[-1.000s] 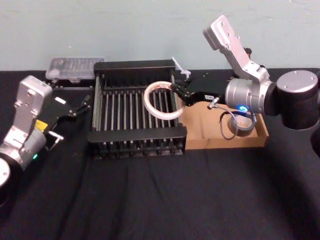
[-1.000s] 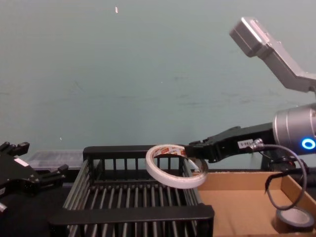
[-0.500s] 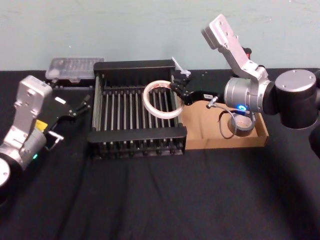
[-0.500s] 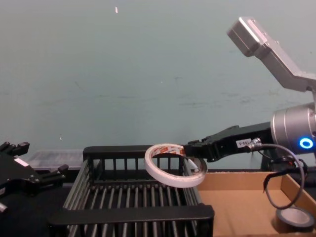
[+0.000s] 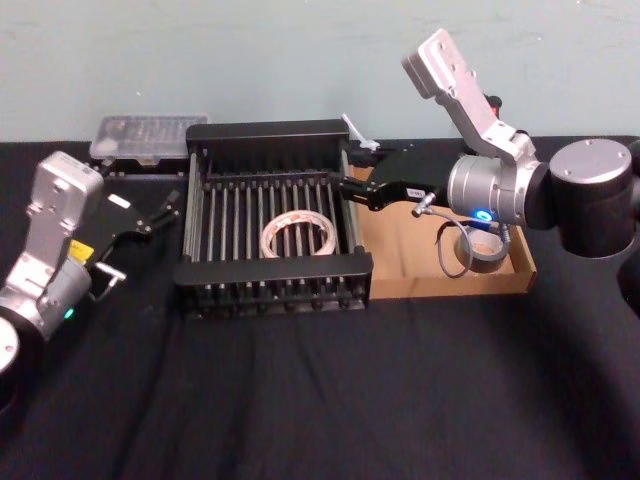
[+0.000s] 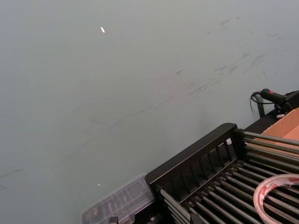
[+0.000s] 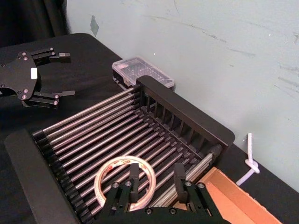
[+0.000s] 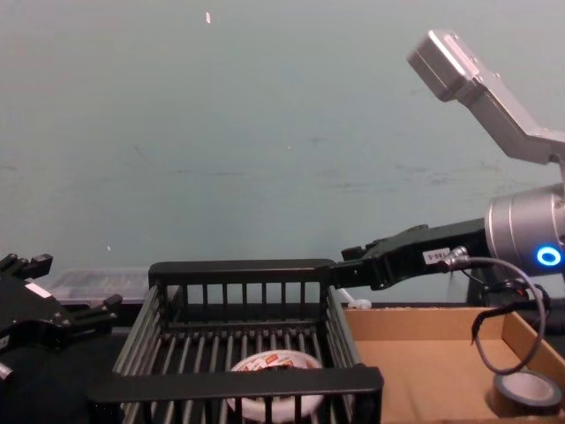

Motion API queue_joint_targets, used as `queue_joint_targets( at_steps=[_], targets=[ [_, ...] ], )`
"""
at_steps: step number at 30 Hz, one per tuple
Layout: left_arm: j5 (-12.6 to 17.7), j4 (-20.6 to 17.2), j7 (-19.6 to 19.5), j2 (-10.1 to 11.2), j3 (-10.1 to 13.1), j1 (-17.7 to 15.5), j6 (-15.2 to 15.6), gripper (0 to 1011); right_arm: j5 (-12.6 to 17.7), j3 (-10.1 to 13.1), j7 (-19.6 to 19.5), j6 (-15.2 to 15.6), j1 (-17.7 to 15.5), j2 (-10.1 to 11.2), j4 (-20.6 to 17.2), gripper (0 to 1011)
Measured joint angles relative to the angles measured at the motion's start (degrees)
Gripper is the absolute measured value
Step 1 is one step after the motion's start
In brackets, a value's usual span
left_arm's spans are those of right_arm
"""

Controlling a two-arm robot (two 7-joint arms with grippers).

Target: Pick up the white tape and place it into the black box , Pick up the silver tape and place it into the brown box.

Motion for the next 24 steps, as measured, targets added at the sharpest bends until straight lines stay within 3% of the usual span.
queue_joint_targets(
  at_steps=[3, 4, 16, 24],
  targets=[
    [0.0, 0.0, 0.0, 0.0, 0.0, 0.0, 0.0, 1002, 0.0, 0.0, 0.0, 0.0, 0.0, 0.0, 0.0, 543],
    [0.0, 0.0, 0.0, 0.0, 0.0, 0.0, 0.0, 1001, 0.0, 0.0, 0.0, 0.0, 0.0, 0.0, 0.0, 618],
    [0.0, 0.0, 0.0, 0.0, 0.0, 0.0, 0.0, 1001, 0.0, 0.0, -0.2, 0.0, -0.2, 0.2, -0.4, 954],
    [0.0, 0.0, 0.0, 0.0, 0.0, 0.0, 0.0, 1001, -2.3, 3.0, -6.0, -2.9, -4.4, 1.2, -5.4, 1002]
  ],
)
